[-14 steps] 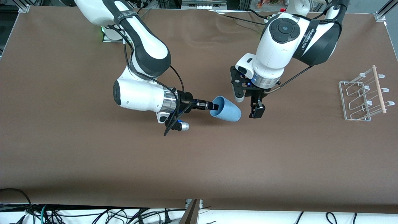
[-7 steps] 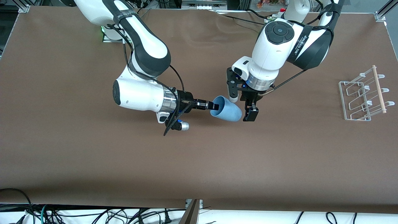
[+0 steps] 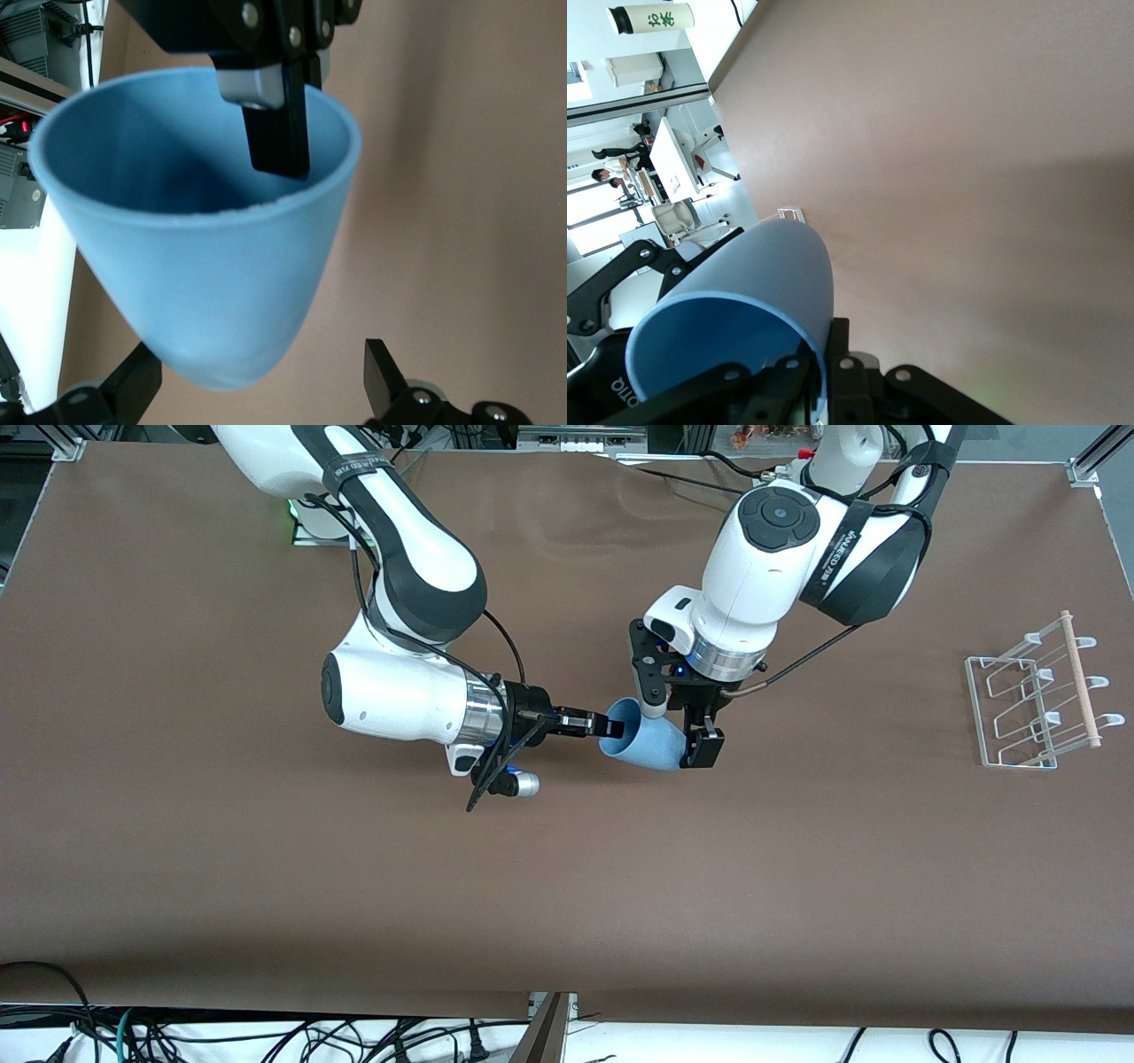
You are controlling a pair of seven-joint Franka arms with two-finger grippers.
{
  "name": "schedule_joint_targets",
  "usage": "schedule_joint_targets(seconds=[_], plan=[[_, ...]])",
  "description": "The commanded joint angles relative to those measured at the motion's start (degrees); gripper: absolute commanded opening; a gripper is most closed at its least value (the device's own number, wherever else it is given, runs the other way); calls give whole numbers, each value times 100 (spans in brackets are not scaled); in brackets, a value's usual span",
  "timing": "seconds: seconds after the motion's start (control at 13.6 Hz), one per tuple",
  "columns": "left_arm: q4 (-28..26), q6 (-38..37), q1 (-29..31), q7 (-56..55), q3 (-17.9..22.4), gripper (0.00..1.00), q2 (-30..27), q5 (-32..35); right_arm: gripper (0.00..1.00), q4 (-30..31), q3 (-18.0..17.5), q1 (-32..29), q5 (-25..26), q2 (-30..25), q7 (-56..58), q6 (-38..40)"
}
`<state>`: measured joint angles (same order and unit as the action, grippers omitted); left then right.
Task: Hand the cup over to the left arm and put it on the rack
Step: 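Lower the left gripper onto the cup's rim and close it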
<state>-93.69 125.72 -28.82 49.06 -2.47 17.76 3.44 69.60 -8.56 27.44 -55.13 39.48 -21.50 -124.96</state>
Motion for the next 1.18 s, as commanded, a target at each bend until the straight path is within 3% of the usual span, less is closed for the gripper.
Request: schedule_joint_targets(seconds=[0.0,0.59,0.66,0.74,0.81,0.88,1.03,1.1], plan=[[9,180,-71,-89,-8,100,44,-212,0,-122,-67,-2,-120,25,5,15],[27,330,-89,-361,-8,100,149,-230,0,-122,-67,-29,-120,16,5,173],[27,330,-89,-388,-8,95,158,-230,0,-122,-67,-29,-120,16,5,173],[27,330,-80,-380,-8,76,149,-230,0,-122,-67,-29,-120,16,5,173],[27,330,-80,-380,-8,44,149,-221,0,-122,-67,-29,-120,16,5,173],[27,330,-80,-362,-8,24,149,-221,0,-122,-67,-29,-120,16,5,173],[27,330,-80,-371,-8,4,140,-221,0,-122,-58,-29,-120,16,14,200],[27,330,-71,-380,-8,0,132,-221,0,-122,-58,-63,-120,16,14,243]])
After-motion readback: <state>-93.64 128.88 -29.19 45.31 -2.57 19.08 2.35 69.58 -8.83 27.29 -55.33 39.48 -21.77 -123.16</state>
